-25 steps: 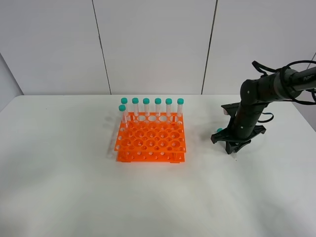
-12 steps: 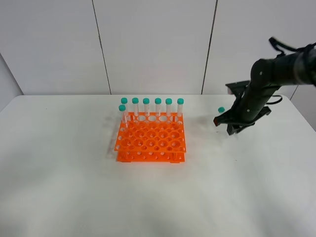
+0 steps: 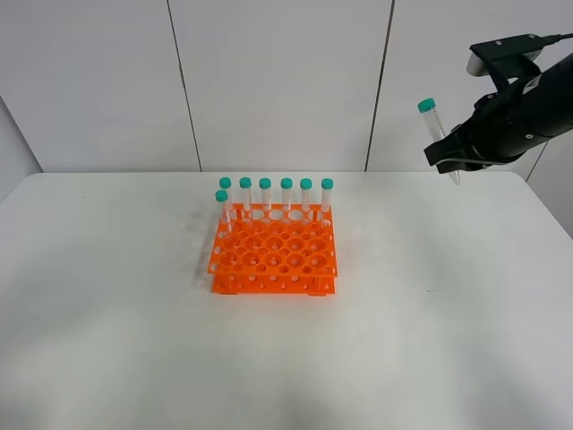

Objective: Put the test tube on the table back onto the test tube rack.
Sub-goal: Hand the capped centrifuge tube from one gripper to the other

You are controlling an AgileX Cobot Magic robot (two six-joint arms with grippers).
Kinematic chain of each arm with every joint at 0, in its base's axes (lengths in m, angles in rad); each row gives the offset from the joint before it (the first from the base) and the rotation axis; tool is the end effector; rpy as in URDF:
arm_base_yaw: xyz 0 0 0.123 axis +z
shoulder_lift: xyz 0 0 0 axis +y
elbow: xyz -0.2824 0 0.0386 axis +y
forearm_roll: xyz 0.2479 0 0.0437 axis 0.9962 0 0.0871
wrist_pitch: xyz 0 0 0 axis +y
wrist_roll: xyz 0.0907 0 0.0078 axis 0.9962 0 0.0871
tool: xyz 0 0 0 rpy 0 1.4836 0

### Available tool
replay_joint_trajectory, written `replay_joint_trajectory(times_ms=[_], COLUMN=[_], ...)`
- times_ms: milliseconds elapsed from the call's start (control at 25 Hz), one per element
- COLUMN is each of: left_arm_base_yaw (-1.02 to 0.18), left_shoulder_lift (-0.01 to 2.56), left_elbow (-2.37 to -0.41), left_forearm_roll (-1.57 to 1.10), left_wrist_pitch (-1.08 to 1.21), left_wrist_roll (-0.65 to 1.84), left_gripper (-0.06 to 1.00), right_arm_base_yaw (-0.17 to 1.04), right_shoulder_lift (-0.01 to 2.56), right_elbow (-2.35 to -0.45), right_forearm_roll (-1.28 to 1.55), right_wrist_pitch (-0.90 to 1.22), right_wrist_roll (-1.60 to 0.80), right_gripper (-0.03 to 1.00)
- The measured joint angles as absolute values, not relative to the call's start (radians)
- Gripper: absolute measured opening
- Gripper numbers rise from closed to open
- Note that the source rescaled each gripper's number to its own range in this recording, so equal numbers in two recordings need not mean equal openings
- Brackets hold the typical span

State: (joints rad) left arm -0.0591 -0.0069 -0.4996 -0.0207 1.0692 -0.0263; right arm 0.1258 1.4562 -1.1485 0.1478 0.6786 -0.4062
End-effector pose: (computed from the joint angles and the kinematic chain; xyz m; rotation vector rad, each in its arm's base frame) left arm -0.0063 -0.0013 0.2764 0.0347 2.0467 -0.0781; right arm 0.3087 0.0475 0.3038 -0.5478 2.3979 0.0422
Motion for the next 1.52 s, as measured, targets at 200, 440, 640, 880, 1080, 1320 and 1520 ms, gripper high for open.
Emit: replay_joint_trajectory(times_ms=[200, 440, 640, 880, 1080, 1320, 1520], left_arm_base_yaw=[-0.059, -0.059, -0.059, -0.059, -0.059, -0.059, -0.059], left_shoulder_lift=[-0.007, -0.007, -0.007, -0.007, -0.007, -0.007, 0.057], left_elbow=[-0.5, -0.5, -0.5, -0.5, -0.5, -0.5, -0.551], left_forearm_roll=[-0.021, -0.021, -0.021, -0.021, -0.021, -0.021, -0.022], left_wrist_pitch=[1.069, 1.069, 1.068, 1.053, 1.053, 1.052, 1.007], left_wrist_roll=[-0.026, -0.026, -0.026, -0.026, -0.026, -0.026, -0.026], left_gripper=[1.0, 1.0, 1.0, 1.0, 1.0, 1.0, 1.0], right_arm_base_yaw=[0.126, 0.126, 0.19, 0.262, 0.262, 0.262, 0.262], right_shoulder_lift=[1.302, 1.238, 1.24, 1.324, 1.371, 1.372, 1.372], right_elbow=[-0.977, -0.782, -0.755, -0.755, -0.752, -0.752, -0.752], right_forearm_roll=[0.325, 0.575, 0.763, 0.785, 0.786, 0.793, 0.793], right_wrist_pitch=[0.659, 0.584, 0.571, 0.566, 0.567, 0.595, 0.601], right_wrist_roll=[-0.612, -0.935, -1.092, -1.068, -1.064, -1.065, -1.065], right_gripper=[0.02, 0.02, 0.02, 0.02, 0.02, 0.02, 0.02])
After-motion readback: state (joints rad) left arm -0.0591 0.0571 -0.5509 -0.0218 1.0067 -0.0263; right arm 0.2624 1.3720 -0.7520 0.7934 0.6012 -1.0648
